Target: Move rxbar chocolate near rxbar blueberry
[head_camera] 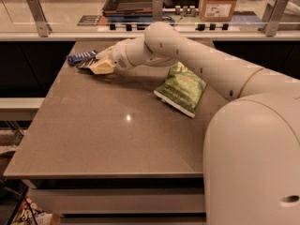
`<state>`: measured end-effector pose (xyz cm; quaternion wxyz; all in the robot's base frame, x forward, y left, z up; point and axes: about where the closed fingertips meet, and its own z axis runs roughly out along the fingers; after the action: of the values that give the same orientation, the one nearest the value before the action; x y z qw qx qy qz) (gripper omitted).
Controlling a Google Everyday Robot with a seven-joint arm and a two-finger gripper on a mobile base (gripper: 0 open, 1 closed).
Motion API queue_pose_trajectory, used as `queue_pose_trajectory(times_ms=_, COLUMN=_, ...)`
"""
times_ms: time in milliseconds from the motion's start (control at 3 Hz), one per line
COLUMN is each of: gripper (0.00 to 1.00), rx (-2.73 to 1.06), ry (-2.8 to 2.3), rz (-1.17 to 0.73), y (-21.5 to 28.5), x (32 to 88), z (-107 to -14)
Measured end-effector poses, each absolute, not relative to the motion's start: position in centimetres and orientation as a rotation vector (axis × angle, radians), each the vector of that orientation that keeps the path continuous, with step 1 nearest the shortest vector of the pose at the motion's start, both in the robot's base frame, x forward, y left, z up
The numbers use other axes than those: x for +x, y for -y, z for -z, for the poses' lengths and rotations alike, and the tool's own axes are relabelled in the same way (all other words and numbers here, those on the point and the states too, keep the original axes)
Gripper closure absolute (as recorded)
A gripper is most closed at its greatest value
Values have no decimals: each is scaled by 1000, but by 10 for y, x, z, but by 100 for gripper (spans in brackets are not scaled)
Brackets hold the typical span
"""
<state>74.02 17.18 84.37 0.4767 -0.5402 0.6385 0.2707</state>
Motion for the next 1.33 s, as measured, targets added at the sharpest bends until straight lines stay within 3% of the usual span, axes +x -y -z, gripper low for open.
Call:
queue_pose_trajectory(times_ms=1000, gripper=12, rx=-1330, ry=-1557, rz=-674, y=-180, x=737, z=-840)
queue_pose_trajectory(times_ms=1333, gripper=0, rx=-1333, ry=-1557, rz=-678, y=-183, x=737, z=-839)
